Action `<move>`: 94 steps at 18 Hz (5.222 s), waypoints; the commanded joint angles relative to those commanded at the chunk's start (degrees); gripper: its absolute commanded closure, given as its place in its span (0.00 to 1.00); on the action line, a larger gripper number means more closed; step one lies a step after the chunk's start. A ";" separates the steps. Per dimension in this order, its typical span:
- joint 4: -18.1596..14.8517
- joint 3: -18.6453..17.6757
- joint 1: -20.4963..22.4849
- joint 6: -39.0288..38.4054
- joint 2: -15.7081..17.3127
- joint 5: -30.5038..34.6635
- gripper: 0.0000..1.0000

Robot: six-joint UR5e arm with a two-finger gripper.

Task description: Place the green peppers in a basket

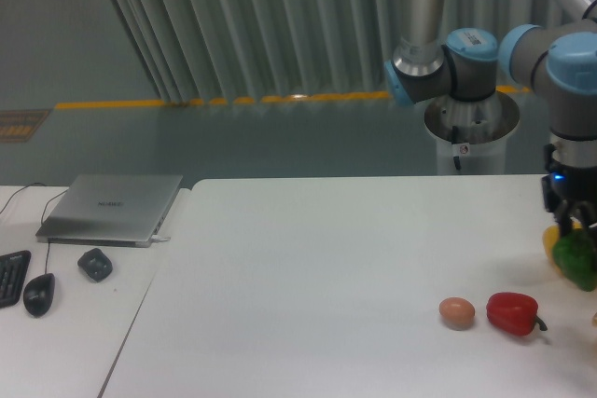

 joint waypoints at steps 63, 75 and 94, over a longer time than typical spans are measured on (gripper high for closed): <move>6.33 -3.95 3.97 18.91 -2.37 6.85 0.00; 6.25 -4.30 2.47 16.89 -1.67 6.86 0.00; 5.72 -6.06 -0.34 13.64 0.00 6.06 0.00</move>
